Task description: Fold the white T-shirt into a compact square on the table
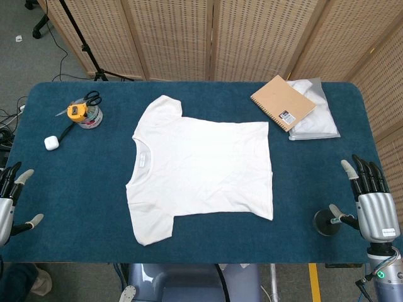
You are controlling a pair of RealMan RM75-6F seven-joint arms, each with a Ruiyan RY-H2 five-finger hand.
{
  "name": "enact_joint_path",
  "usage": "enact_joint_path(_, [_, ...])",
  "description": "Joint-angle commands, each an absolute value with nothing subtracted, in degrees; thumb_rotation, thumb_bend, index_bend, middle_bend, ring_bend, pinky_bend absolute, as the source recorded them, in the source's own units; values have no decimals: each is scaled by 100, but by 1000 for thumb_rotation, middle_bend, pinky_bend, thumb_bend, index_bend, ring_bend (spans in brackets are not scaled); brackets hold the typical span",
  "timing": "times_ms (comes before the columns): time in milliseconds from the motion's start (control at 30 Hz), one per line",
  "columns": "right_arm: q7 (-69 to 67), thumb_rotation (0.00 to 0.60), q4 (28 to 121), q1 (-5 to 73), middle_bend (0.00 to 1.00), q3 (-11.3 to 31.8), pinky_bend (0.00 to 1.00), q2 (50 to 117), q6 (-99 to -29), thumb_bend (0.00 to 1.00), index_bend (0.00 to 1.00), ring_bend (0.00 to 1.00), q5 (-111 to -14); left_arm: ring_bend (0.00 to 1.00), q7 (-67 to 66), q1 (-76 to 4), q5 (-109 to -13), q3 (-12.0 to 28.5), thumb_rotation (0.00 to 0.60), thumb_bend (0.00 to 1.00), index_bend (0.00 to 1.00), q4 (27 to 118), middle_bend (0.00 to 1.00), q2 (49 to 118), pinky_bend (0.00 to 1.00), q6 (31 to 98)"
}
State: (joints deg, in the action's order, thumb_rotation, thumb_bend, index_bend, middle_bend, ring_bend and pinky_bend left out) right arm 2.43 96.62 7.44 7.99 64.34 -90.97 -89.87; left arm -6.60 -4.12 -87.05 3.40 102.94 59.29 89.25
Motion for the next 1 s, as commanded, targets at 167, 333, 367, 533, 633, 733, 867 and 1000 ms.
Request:
enact_joint_path(167, [262,600,9659,740,0,791,0,6441,-9092,0,0,0,-8980,0,-678,-422,-8664,351,600,0,0,10306,0,5927,0,8884])
enact_joint_path(333, [263,600,9644,799,0,666,0,6395,-8912,0,0,0,-9119,0,-667,-430,-8638,356,600,0,0,10333,0,5912,0,8851])
enact_joint_path(367, [239,600,9640,822,0,623,0,6362,-8842,0,0,0,-9167,0,-663,-429,-8644,354,600,0,0,10338,0,5909,0,8852])
enact_joint_path(533, [9,600,9600,1065,0,281,0,6186,-8143,0,38,0,-9437,0,-601,-415,-8747,333,600,0,0,10412,0,5868,0,8897])
enact_joint_path(633, [146,600,9422,1188,0,196,0,6357,-7916,0,104,0,-9549,0,-617,-403,-8799,338,600,0,0,10419,0,5871,0,8954])
enact_joint_path(733, [230,600,9187,1349,0,116,0,6651,-7696,0,200,0,-9712,0,-602,-420,-8749,349,600,0,0,10461,0,5858,0,8904])
enact_joint_path(867, [193,600,8835,1588,0,93,0,6982,-7496,26,276,0,-9913,0,-642,-450,-8671,378,600,0,0,10477,0,5860,0,8843])
enact_joint_path(1000, [298,600,8578,1853,0,132,0,7302,-7084,109,280,0,-9823,0,-725,-475,-8630,388,600,0,0,10447,0,5895,0,8796])
